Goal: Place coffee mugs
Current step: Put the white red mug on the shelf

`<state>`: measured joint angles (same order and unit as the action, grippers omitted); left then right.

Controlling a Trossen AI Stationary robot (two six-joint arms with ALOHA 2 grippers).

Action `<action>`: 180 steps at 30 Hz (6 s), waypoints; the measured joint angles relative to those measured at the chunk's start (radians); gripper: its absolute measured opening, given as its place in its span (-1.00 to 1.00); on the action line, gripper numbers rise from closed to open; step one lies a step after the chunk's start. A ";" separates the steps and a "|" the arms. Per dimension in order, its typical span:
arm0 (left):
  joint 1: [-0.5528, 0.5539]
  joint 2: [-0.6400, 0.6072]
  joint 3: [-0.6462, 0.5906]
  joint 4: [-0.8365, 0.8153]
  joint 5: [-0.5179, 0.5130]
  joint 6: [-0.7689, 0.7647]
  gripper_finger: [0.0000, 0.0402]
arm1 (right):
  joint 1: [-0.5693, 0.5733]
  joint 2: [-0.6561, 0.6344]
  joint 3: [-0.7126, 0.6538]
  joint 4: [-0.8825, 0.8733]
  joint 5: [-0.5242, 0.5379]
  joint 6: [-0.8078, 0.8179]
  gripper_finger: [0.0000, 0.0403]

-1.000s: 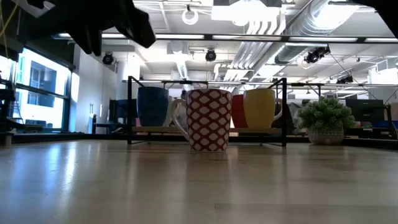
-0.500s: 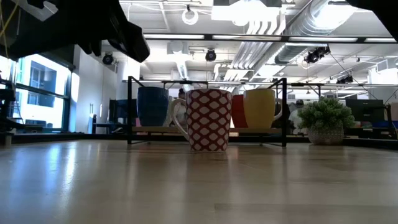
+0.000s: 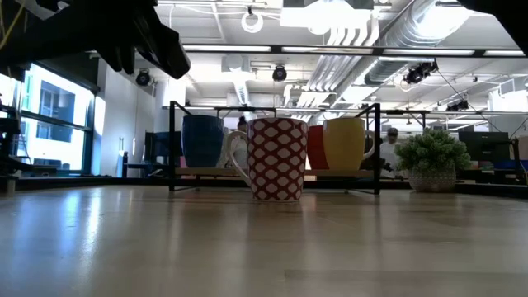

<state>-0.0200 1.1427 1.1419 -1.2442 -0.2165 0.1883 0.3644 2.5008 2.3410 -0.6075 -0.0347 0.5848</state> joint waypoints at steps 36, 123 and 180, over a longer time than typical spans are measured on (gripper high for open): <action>0.000 -0.098 0.001 0.015 -0.030 -0.065 -0.40 | -0.082 -0.128 0.014 -0.670 0.326 -0.138 -0.24; 0.000 -0.228 0.000 0.008 -0.060 0.092 -0.40 | -0.293 -0.564 -0.784 -0.194 0.171 -0.087 -0.24; 0.000 -0.227 0.000 0.000 -0.056 0.112 -0.40 | -0.418 -0.490 -0.362 -0.558 0.224 0.140 -1.00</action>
<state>-0.0204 0.9154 1.1419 -1.2444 -0.2726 0.3004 -0.0532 2.0106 1.9788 -1.1652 0.1890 0.7246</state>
